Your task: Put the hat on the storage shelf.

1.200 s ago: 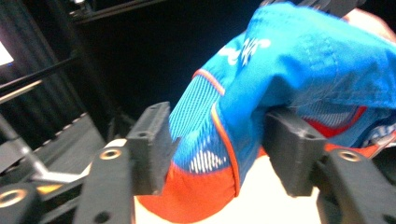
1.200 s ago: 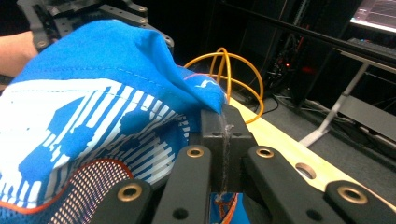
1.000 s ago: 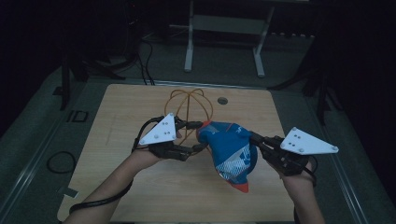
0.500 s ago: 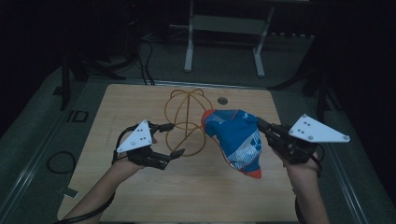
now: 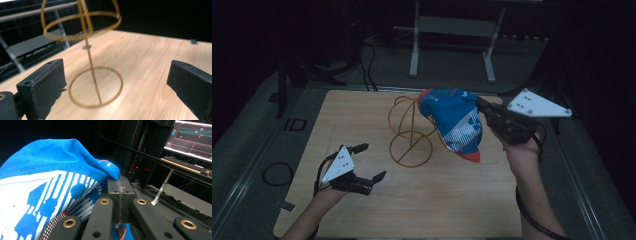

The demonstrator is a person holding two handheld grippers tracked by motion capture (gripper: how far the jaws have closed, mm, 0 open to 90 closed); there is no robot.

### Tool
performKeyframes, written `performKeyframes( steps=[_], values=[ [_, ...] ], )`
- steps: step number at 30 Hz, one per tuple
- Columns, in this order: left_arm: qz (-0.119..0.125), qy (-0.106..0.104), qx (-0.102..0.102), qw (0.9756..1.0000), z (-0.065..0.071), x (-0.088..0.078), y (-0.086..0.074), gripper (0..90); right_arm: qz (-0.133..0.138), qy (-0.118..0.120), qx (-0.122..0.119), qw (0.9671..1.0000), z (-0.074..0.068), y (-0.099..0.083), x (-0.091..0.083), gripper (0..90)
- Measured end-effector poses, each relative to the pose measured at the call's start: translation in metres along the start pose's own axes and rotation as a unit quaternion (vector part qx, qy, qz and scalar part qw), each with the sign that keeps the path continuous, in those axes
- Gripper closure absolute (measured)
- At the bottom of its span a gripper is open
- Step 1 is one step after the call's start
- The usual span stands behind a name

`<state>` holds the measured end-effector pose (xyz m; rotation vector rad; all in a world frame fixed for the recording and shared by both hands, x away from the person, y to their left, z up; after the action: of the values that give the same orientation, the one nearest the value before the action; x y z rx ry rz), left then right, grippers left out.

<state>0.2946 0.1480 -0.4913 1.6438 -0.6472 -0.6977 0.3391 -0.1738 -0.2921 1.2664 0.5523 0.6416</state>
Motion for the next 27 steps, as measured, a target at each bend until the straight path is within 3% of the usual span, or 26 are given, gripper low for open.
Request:
performKeyframes(
  steps=[2, 3, 9, 13, 14, 15, 19, 20, 21, 27],
  values=[
    [-0.001, 0.004, 0.0, 1.0, 0.0, -0.002, -0.004, 2.3, -0.001, 0.0, 0.0, 1.0, 0.001, 0.002, 0.01, 90.0],
    [-0.002, 0.02, -0.001, 0.9998, 0.0, -0.008, -0.016, 2.3, -0.004, 0.0, 0.001, 1.0, 0.001, 0.003, 0.018, 90.0],
    [-0.003, 0.055, -0.008, 0.9984, -0.002, -0.022, -0.043, 2.3, -0.011, -0.001, 0.002, 0.9999, 0.001, 0.008, 0.055, 90.0],
    [-0.007, 0.075, -0.005, 0.9971, -0.005, -0.028, -0.054, 2.3, -0.022, -0.004, -0.005, 0.9997, -0.002, 0.008, 0.082, 90.0],
    [-0.007, 0.075, -0.005, 0.9971, -0.005, -0.028, -0.054, 2.3, -0.022, -0.004, -0.005, 0.9997, -0.002, 0.008, 0.082, 90.0],
    [-0.004, 0.085, -0.017, 0.9963, -0.007, -0.03, -0.059, 2.3, -0.029, 0.001, 0.002, 0.9996, -0.004, 0.007, 0.096, 90.0],
    [-0.003, 0.091, -0.027, 0.9955, -0.007, -0.033, -0.064, 2.3, -0.046, 0.01, 0.004, 0.9989, -0.015, 0.002, 0.123, 90.0],
    [-0.003, 0.091, -0.027, 0.9955, -0.007, -0.033, -0.064, 2.3, -0.046, 0.01, 0.004, 0.9989, -0.015, 0.002, 0.123, 90.0],
    [0.001, 0.091, -0.029, 0.9954, -0.007, -0.034, -0.065, 2.3, -0.054, 0.021, 0.007, 0.9983, -0.023, -0.002, 0.136, 90.0],
    [0.003, 0.093, -0.036, 0.995, -0.008, -0.036, -0.067, 2.3, -0.078, 0.042, 0.007, 0.996, -0.039, -0.014, 0.16, 89.9]
  ],
)
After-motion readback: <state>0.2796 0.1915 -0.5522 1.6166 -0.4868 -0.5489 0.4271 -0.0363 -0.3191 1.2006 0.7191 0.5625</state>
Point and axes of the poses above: each handheld gripper's, and its own axes: x roughly forward along the jaws, y roughly out of its top, z roughly to its right, the point moved 6 cm from there along x, roughly forward along the jaws, and after that the axes turned 9 degrees about z, right-handed, at the moved point
